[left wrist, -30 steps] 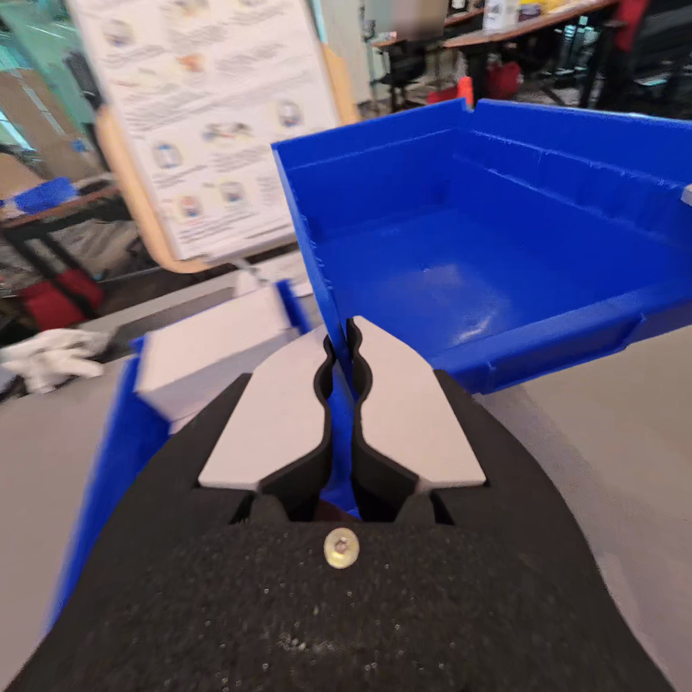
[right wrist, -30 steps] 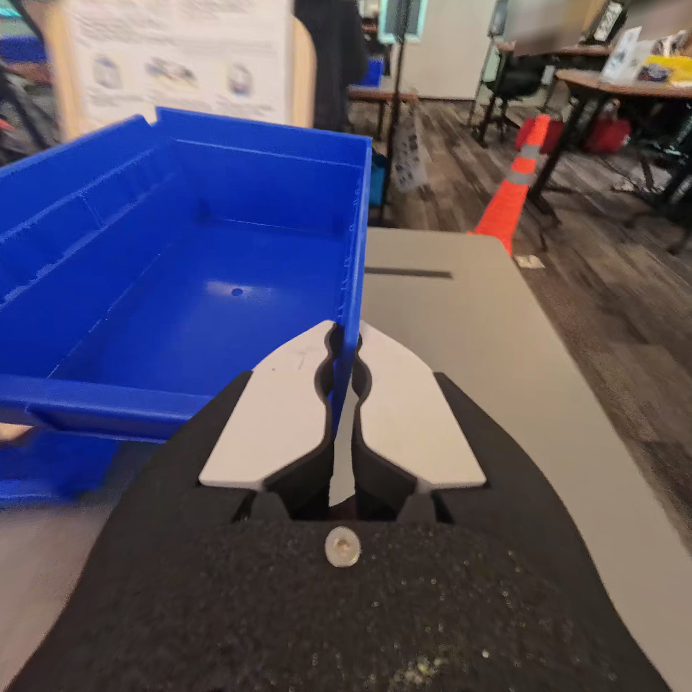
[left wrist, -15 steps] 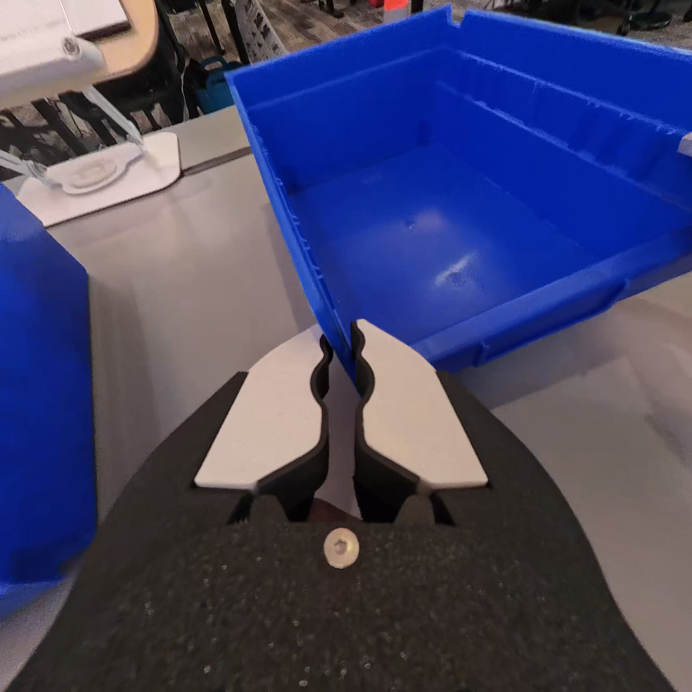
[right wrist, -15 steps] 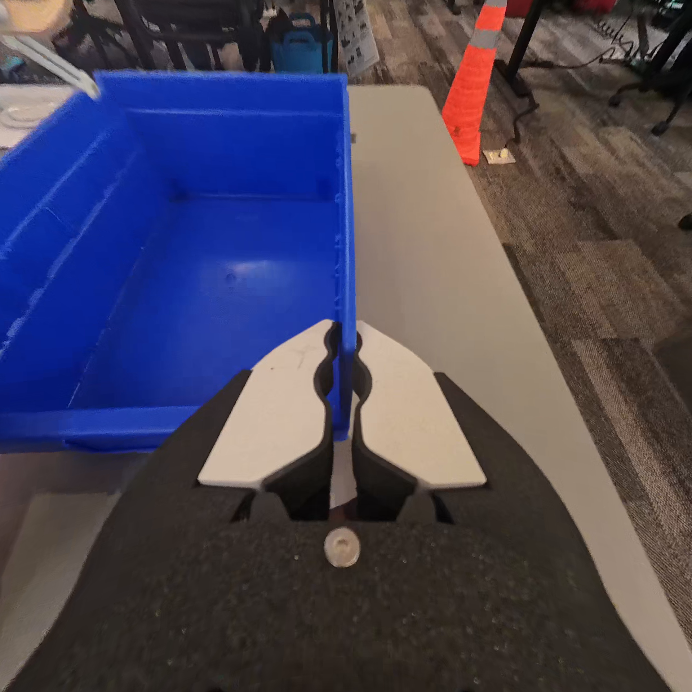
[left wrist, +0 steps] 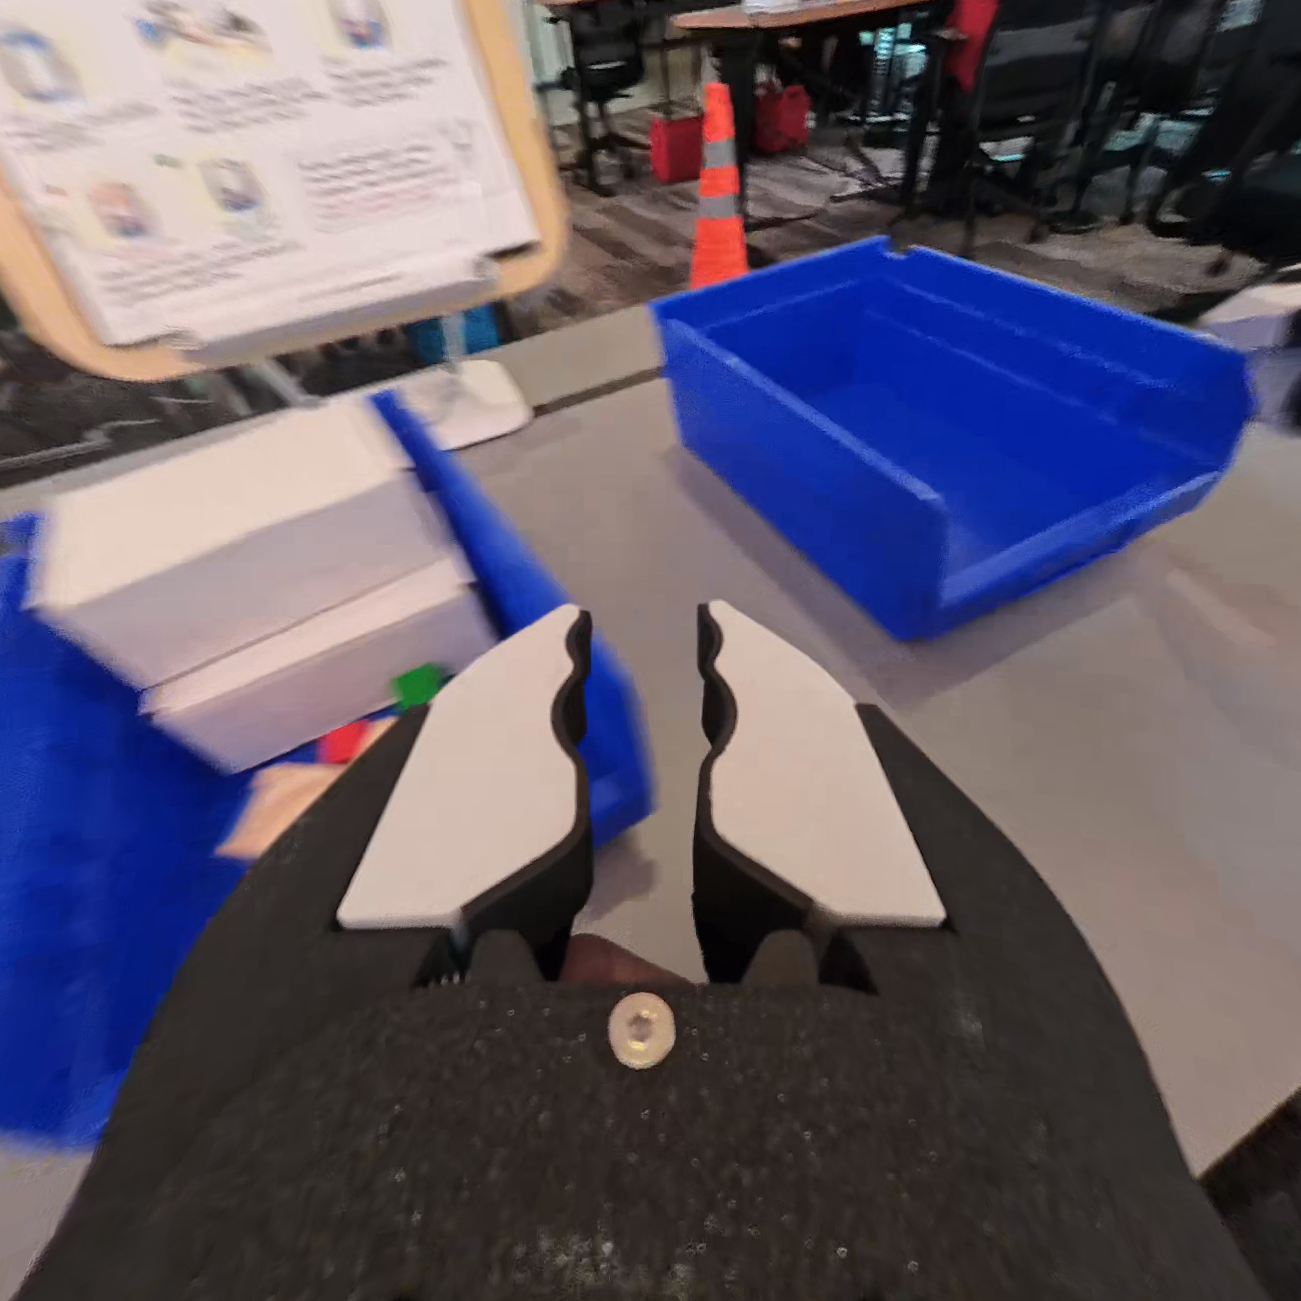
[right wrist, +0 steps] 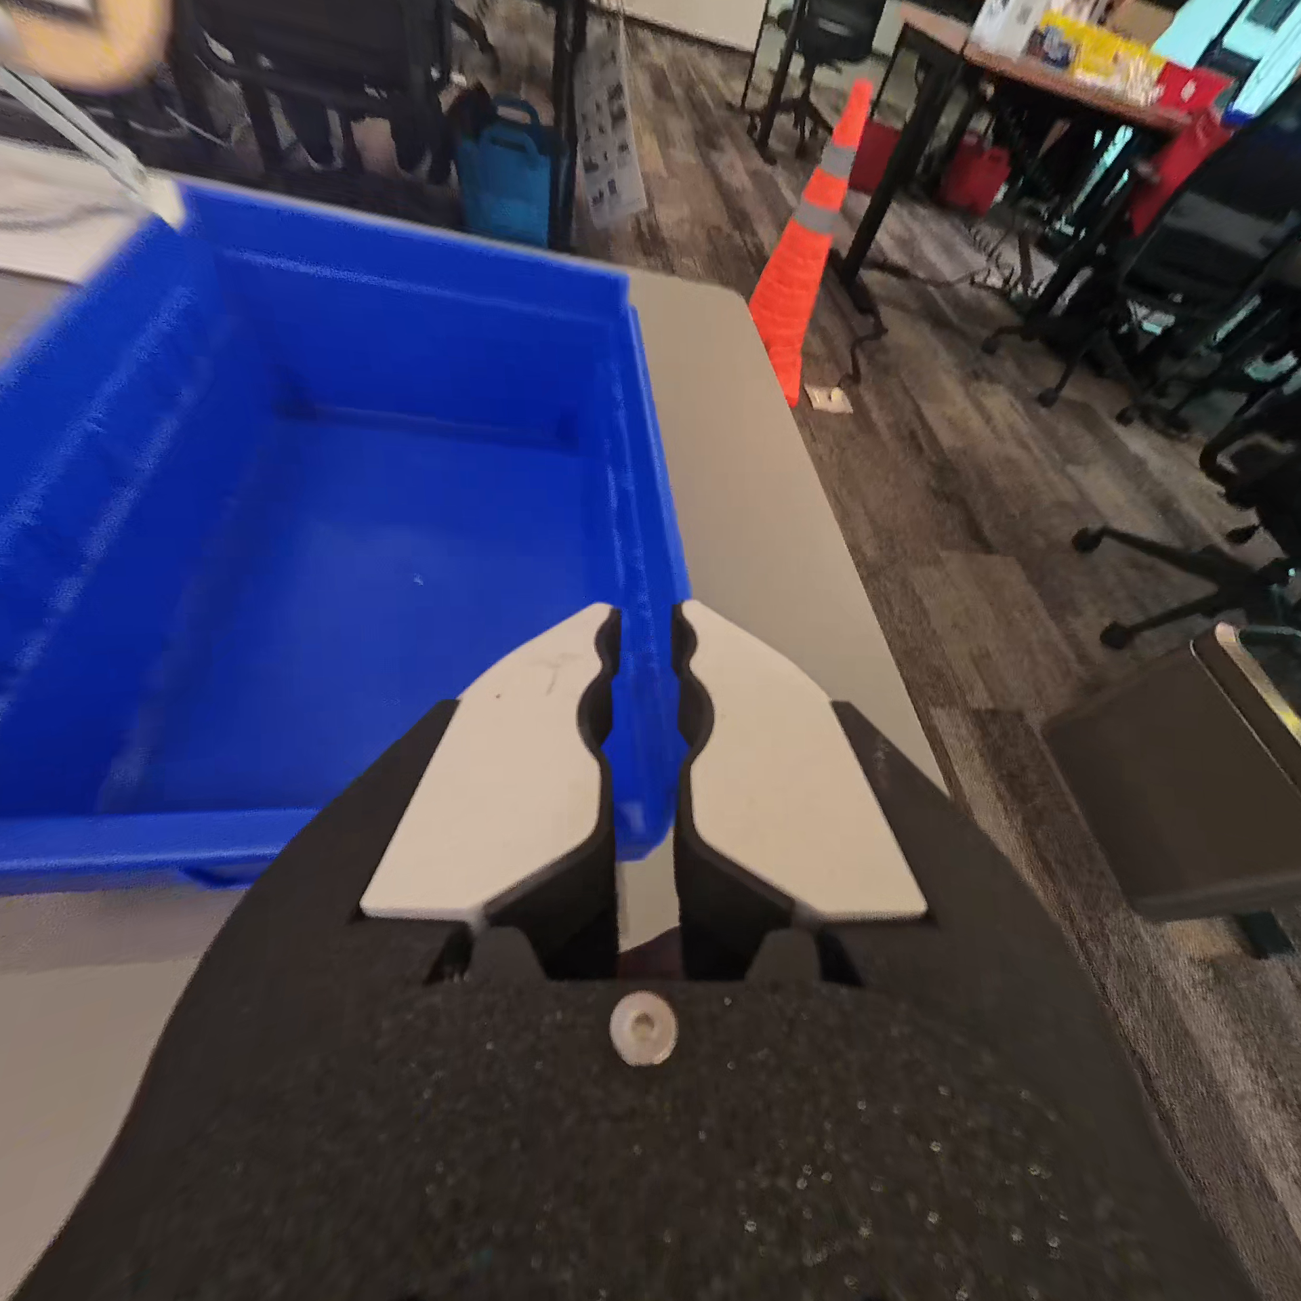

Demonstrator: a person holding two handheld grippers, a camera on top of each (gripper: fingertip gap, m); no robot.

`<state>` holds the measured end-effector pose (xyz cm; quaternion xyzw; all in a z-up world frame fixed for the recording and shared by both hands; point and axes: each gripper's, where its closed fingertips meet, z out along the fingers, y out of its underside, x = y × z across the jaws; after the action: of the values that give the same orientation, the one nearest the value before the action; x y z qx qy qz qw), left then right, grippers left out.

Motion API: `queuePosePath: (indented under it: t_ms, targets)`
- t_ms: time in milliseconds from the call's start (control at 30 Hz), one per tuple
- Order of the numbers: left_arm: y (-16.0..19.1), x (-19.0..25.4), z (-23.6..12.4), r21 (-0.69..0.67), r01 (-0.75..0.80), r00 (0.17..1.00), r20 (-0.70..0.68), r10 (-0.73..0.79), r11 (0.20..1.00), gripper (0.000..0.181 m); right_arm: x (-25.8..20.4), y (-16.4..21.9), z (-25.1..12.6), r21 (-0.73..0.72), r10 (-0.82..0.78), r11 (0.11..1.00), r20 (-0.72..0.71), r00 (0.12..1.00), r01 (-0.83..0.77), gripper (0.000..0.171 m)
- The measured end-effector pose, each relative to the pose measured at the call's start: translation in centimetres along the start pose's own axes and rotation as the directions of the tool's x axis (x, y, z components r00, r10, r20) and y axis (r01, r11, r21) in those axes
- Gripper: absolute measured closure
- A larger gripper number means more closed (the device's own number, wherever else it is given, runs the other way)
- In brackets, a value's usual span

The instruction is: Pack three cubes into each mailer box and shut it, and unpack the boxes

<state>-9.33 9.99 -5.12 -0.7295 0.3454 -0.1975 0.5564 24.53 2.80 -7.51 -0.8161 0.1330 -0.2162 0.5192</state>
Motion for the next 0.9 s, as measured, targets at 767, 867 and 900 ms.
queuePosePath:
  t_ms: [767, 867, 900]
  targets:
    - [12.0, -20.1, -2.7, -0.199, 0.191, 0.949, 0.287, -0.13, 0.961, 0.178, -36.6, -0.4, -4.5, -0.068, 0.07, 0.996, 0.321, 0.945, -0.051, 0.168]
    - [11.9, -23.2, -4.1, -0.195, 0.174, 0.941, 0.321, -0.105, 0.965, 0.178, -39.6, -1.4, -5.4, -0.035, 0.076, 0.997, 0.3, 0.951, -0.069, 0.168]
    - [11.7, -24.6, -4.9, -0.173, 0.187, 0.937, 0.328, -0.123, 0.967, 0.179, -41.0, -2.1, -5.9, -0.013, 0.071, 0.997, 0.313, 0.947, -0.071, 0.168]
